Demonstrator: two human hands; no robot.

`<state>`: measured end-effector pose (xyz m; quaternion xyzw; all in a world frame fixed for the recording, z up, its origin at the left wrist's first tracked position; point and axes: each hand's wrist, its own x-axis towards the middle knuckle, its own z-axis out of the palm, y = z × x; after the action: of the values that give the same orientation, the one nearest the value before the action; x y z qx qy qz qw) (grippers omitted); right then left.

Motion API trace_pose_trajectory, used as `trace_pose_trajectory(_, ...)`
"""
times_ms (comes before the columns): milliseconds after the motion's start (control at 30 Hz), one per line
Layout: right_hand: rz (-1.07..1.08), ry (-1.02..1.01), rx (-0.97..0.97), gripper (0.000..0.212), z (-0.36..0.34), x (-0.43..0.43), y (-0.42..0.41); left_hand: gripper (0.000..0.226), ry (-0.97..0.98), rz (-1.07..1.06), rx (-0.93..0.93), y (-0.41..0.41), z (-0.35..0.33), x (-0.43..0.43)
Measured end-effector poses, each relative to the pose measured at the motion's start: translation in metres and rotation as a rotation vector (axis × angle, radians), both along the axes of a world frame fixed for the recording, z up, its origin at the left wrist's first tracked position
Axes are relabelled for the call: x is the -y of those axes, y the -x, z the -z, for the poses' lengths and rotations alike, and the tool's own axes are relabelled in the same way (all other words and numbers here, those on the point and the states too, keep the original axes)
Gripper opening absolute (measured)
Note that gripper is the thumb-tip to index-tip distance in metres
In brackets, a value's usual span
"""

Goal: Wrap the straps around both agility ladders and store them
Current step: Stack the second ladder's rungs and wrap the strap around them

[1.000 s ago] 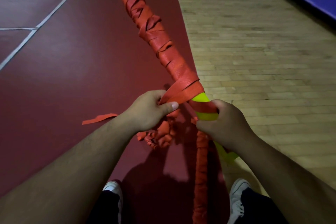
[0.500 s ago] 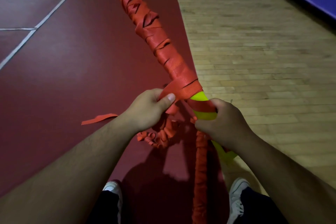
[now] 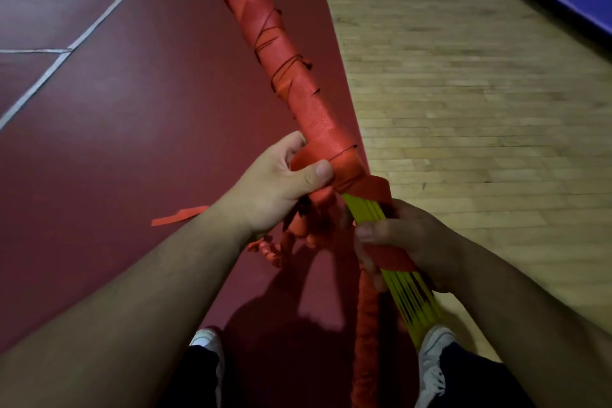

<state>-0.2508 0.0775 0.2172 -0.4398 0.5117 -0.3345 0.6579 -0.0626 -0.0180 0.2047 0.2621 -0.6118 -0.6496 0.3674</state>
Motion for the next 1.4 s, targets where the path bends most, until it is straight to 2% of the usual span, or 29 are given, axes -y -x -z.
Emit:
trace_pose_trajectory(100, -0.002, 0.022, -0.016, 0.028, -0.002, 0.003, 0.003, 0.094, 0.025, -0.123, 0.008, 0.005, -0.002, -0.002)
trace_pose_trajectory(133, 0.016, 0.036, -0.049, 0.027, -0.003, 0.004, 0.004, 0.09, 0.031, -0.17, 0.006, 0.006, -0.002, -0.003)
trace_pose_trajectory(200, 0.055, 0.081, -0.172, 0.029, -0.005, 0.005, 0.003, 0.062, 0.002, -0.226, 0.018, 0.009, 0.0, -0.005)
trace_pose_trajectory(267, 0.09, 0.147, -0.42, 0.033, 0.0, 0.007, -0.002, 0.038, -0.042, -0.29, 0.067, 0.014, 0.001, -0.007)
trace_pose_trajectory(300, 0.114, 0.176, -0.559, 0.035, 0.004, 0.008, -0.004, 0.039, -0.051, -0.331, 0.091, 0.016, 0.0, -0.008)
trace_pose_trajectory(367, 0.172, 0.205, -0.77, 0.038, 0.012, 0.009, -0.01, 0.061, -0.031, -0.407, 0.167, 0.021, 0.002, -0.01)
trace_pose_trajectory(433, 0.202, 0.204, -0.897, 0.038, 0.02, 0.009, -0.013, 0.085, -0.023, -0.426, 0.21, 0.026, 0.0, -0.015)
trace_pose_trajectory(467, 0.21, 0.209, -0.936, 0.036, 0.022, 0.009, -0.013, 0.089, -0.028, -0.412, 0.2, 0.026, 0.0, -0.016)
trace_pose_trajectory(533, 0.239, 0.225, -0.924, 0.029, 0.02, 0.01, -0.011, 0.082, -0.061, -0.315, 0.162, 0.021, -0.001, -0.011)
trace_pose_trajectory(633, 0.26, 0.216, -0.809, 0.018, 0.009, 0.009, -0.005, 0.043, -0.121, -0.143, 0.102, 0.004, -0.003, 0.001)
trace_pose_trajectory(767, 0.218, 0.16, -0.628, 0.015, 0.003, 0.005, -0.007, 0.02, -0.151, 0.029, 0.105, 0.0, -0.013, -0.007)
trace_pose_trajectory(833, 0.18, 0.133, -0.528, 0.013, 0.002, 0.004, -0.008, 0.015, -0.128, 0.058, 0.104, 0.005, -0.015, -0.012)
trace_pose_trajectory(900, 0.149, 0.123, -0.487, 0.014, 0.002, 0.004, -0.007, 0.008, -0.111, -0.011, 0.065, 0.008, -0.016, -0.016)
trace_pose_trajectory(933, 0.156, 0.147, -0.522, 0.016, 0.002, 0.006, -0.006, 0.003, -0.108, -0.053, 0.044, 0.01, -0.016, -0.018)
trace_pose_trajectory(1033, 0.182, 0.31, -0.824, 0.036, 0.009, 0.008, -0.004, 0.01, -0.096, -0.151, 0.019, 0.018, -0.015, -0.023)
trace_pose_trajectory(1133, 0.207, 0.333, -0.988, 0.046, 0.015, 0.008, -0.004, 0.006, -0.11, -0.175, 0.011, 0.023, -0.015, -0.027)
trace_pose_trajectory(1267, 0.283, 0.319, -0.998, 0.03, 0.02, 0.009, -0.001, 0.007, -0.139, -0.095, 0.027, 0.02, -0.018, -0.026)
trace_pose_trajectory(1400, 0.332, 0.317, -0.98, 0.027, 0.022, 0.009, -0.003, 0.014, -0.189, 0.006, 0.057, 0.014, -0.021, -0.018)
